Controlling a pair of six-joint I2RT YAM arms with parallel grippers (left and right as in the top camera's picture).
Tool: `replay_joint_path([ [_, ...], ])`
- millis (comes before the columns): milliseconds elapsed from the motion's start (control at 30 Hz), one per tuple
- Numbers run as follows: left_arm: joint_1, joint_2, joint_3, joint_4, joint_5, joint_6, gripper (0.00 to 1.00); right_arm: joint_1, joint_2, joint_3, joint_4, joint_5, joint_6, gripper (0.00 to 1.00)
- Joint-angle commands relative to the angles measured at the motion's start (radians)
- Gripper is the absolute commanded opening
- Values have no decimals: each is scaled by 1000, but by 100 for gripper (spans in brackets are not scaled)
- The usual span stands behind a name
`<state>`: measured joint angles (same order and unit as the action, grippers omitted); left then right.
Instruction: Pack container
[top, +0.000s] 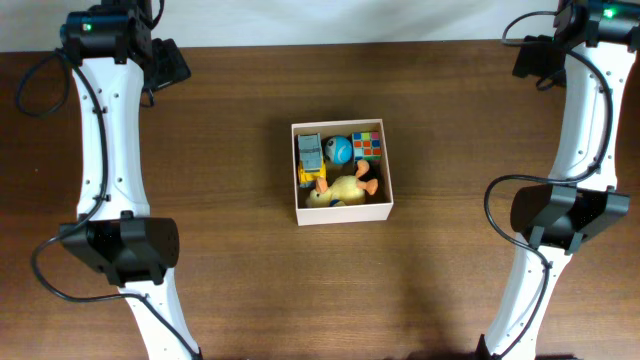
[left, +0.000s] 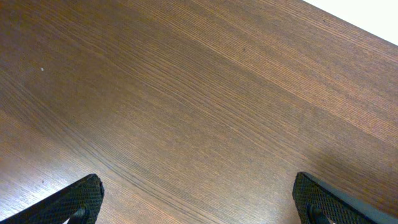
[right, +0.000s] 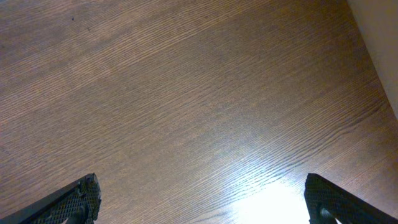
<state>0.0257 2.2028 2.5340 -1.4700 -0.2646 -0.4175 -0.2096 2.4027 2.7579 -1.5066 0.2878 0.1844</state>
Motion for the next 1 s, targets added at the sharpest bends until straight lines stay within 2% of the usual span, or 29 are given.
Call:
replay_joint_path([
  [0,0,-4,3,-1,10,-27,99,0,-4,-1,0,5,15,99],
  [433,9,-5,3,-12,8,-26,99,0,-4,-1,0,5,15,99],
  [600,-10,-84,-12,6,0,-27,99,0,-4,-1,0,5,15,99],
  [700,-41,-199,-98,103,-36,-26,99,0,-4,-1,0,5,15,99],
  [767,-66,-307,-217,221,-66,-24,99,0,-4,-1,0,5,15,99],
  [967,-104,-646,-708,623,-129,-7,99,0,-4,-1,0,5,15,99],
])
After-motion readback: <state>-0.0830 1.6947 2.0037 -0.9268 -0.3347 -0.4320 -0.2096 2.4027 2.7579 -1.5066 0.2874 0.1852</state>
